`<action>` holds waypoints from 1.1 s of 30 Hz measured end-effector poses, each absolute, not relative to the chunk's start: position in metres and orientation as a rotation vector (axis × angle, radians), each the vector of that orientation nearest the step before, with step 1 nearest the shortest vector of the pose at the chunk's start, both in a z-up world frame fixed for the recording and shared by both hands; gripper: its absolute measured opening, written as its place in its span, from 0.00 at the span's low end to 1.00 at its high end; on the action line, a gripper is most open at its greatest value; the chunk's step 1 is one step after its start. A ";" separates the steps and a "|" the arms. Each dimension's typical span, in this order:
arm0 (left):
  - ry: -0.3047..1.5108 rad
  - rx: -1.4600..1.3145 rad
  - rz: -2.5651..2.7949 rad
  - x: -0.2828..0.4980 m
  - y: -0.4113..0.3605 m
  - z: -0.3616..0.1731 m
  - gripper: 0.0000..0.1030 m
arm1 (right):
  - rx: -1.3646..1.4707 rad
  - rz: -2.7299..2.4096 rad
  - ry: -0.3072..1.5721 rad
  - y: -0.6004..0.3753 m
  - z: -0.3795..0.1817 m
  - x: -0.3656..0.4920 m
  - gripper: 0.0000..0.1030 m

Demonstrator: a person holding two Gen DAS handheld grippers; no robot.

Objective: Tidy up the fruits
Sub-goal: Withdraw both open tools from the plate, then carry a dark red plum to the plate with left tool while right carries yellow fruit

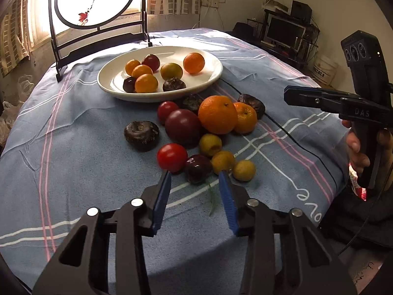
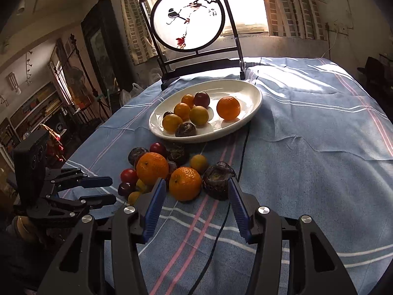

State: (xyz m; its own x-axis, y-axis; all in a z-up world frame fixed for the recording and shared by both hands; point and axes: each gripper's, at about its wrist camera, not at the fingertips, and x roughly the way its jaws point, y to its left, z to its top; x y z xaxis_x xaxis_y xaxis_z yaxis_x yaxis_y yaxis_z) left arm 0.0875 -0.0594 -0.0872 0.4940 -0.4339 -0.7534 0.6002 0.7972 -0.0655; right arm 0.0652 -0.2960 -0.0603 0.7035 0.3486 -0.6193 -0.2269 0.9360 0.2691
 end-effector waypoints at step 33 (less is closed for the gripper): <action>0.840 0.125 -0.650 0.087 -0.056 -0.098 0.26 | -0.010 0.536 0.792 -0.229 -0.073 0.034 0.51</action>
